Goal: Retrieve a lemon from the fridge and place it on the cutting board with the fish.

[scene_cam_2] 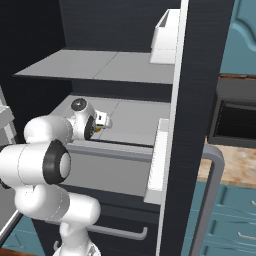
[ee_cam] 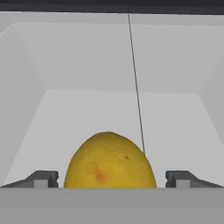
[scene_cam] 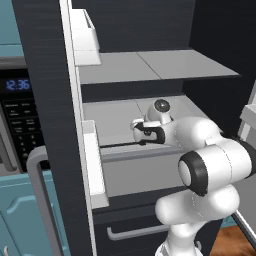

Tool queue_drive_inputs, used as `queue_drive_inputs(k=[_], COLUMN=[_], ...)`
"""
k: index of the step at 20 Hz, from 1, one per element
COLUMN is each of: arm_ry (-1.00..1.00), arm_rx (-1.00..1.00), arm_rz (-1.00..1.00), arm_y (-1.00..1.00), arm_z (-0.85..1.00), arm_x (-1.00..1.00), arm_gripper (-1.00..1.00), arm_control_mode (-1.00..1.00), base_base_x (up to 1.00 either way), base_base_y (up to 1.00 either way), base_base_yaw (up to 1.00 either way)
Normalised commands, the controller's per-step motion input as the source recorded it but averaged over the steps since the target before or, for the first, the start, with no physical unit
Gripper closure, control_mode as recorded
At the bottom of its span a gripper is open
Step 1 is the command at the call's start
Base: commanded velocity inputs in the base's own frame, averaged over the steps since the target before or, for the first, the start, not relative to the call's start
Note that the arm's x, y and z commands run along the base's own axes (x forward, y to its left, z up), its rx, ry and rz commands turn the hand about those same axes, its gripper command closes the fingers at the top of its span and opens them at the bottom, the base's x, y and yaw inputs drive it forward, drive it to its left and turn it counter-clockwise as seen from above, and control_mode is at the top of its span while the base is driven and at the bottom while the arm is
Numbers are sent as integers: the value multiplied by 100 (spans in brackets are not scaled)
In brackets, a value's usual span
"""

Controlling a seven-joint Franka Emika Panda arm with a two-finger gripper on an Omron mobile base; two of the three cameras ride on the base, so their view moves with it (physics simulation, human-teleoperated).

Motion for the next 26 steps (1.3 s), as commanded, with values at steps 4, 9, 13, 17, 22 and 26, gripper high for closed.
queue_drive_inputs(k=[4, 9, 13, 17, 22, 26], arm_ry=[2, 2, -2, 0, 0, 11], arm_rx=[0, 0, 0, 2, 5, 1], arm_rz=[0, 0, -1, -6, -1, -1], arm_y=[3, 0, 0, -15, -23, -26], arm_z=[-7, -11, 0, 30, 88, 70], arm_x=[0, -1, -27, -90, -100, -100], arm_gripper=[100, 100, 100, 100, 100, 100], arm_control_mode=[-100, -100, -100, -100, -100, -100], base_base_x=[0, 0, 0, 0, 0, 0], base_base_y=[0, 0, 0, 0, 0, 0], base_base_yaw=[0, 0, 0, 0, 0, 0])
